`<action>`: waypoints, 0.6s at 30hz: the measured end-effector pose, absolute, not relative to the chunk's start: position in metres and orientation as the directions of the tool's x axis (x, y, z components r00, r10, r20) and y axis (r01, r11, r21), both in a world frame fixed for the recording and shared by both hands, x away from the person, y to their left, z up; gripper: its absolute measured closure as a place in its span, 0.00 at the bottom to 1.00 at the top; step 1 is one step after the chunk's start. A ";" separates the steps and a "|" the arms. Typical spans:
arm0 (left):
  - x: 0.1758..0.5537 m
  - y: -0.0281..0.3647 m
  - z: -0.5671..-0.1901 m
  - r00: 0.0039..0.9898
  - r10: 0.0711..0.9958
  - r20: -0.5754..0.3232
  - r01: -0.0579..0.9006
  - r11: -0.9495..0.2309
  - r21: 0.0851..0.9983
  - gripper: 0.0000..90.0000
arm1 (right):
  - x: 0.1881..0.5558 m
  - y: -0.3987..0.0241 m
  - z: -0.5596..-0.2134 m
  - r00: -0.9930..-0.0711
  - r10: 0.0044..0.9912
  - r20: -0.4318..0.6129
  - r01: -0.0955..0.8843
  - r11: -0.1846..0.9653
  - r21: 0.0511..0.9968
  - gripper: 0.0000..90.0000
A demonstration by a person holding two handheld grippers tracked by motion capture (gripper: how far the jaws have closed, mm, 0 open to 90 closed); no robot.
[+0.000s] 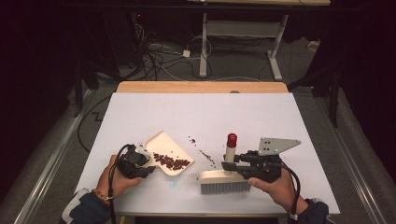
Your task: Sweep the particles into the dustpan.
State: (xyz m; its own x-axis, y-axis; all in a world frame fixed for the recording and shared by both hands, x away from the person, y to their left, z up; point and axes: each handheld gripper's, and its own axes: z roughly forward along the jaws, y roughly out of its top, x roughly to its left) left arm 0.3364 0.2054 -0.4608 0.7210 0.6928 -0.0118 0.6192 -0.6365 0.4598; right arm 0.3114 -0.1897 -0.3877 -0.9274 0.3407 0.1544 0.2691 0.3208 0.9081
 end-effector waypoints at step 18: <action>0.329 0.219 -0.465 0.718 0.696 -0.011 0.623 -0.635 0.456 0.71 | 0.352 -0.159 -0.397 -0.906 0.419 0.052 0.201 0.320 0.926 0.79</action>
